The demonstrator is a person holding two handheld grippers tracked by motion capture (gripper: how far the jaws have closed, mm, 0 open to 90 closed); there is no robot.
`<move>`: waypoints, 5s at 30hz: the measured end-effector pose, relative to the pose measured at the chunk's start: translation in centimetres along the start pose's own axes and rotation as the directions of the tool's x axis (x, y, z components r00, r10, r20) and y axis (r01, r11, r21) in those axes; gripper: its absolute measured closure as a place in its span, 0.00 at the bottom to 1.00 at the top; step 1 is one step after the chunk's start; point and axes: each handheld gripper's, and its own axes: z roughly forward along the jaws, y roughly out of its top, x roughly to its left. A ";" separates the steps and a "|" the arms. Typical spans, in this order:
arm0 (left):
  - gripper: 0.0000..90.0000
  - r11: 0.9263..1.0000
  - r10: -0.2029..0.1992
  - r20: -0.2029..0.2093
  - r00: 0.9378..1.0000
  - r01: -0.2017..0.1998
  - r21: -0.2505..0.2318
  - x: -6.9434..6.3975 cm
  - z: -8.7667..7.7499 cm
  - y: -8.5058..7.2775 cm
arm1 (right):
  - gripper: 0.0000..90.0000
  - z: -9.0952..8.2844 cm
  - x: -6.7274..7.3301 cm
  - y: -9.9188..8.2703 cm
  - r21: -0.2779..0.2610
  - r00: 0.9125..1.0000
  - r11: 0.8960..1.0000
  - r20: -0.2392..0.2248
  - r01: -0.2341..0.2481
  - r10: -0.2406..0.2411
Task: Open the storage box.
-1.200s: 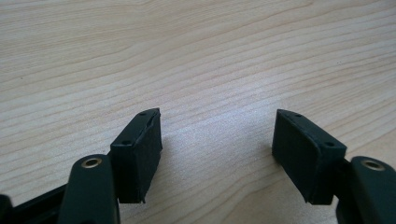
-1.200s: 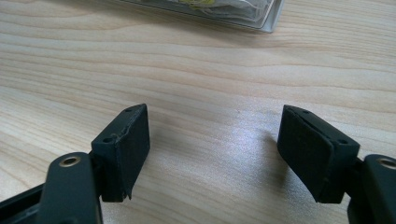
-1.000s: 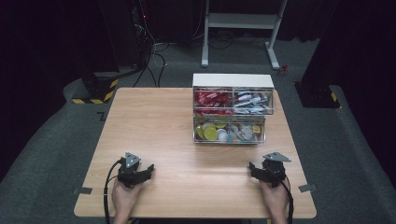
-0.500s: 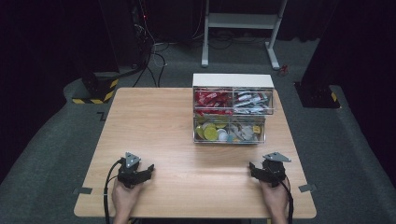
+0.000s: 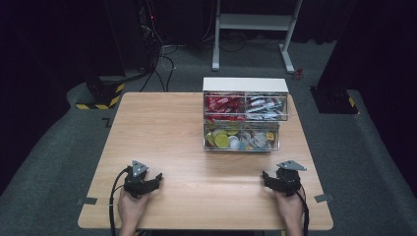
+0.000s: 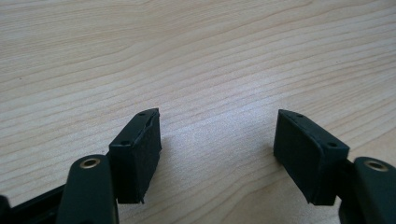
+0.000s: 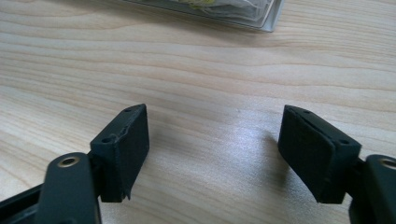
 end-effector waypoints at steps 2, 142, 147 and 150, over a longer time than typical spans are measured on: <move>0.36 1.000 0.000 0.000 1.000 0.000 0.000 0.0 0.0 0.0 | 0.26 0.0 0.0 0.0 0.002 1.000 1.000 -0.002 0.002 -0.002; 0.36 1.000 0.001 0.002 1.000 -0.001 -0.002 0.1 0.0 0.0 | 0.36 -6.7 1.7 13.0 -0.290 0.927 0.953 -0.326 0.089 -0.186; 0.36 1.000 -0.001 0.003 1.000 0.001 -0.001 0.0 0.0 0.0 | 0.37 -6.9 1.8 13.7 -0.299 0.921 0.950 -0.339 0.087 -0.191; 0.36 1.000 0.000 0.003 1.000 0.000 0.000 0.0 0.0 0.0 | 0.39 -7.2 1.8 14.2 -0.308 0.917 0.948 -0.348 0.083 -0.194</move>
